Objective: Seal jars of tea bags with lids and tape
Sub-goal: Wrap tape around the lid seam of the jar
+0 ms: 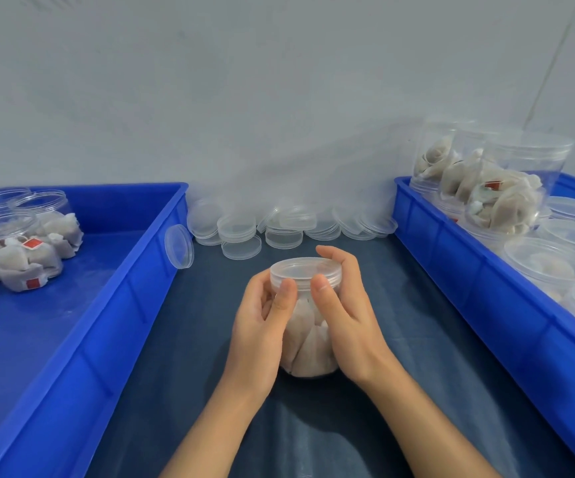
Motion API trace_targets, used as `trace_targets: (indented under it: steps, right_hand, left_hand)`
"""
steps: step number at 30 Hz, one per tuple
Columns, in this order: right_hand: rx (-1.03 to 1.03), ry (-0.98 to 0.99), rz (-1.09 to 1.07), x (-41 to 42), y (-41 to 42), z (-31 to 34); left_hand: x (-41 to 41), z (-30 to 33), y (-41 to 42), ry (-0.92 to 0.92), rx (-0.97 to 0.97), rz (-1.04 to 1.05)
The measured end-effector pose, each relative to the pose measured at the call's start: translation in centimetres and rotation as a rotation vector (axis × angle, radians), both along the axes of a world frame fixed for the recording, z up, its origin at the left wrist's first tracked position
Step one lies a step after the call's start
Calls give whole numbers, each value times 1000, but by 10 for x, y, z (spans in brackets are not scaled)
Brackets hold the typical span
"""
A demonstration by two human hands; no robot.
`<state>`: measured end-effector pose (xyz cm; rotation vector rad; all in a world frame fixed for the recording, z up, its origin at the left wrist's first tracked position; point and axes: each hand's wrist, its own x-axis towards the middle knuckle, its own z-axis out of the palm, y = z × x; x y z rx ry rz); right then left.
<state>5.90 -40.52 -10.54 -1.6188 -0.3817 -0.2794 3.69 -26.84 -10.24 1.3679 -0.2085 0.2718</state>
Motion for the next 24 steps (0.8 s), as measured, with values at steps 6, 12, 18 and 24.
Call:
trace_targets:
  steps: [6,12,18,24]
  right_hand:
    - [43,17,-22,1,1,2]
    - [24,26,-14,-1,1,2]
    - [3,31,-44,0,1,0]
    - [139,75,-19,-1,2,6]
  left_hand:
    - [0,-2,-2,4,31,-73]
    - [0,-2,1,-4,17,-65]
    - [1,-5,-3,-15,12,-40]
    - [2,-4,0,-31,-27,-19]
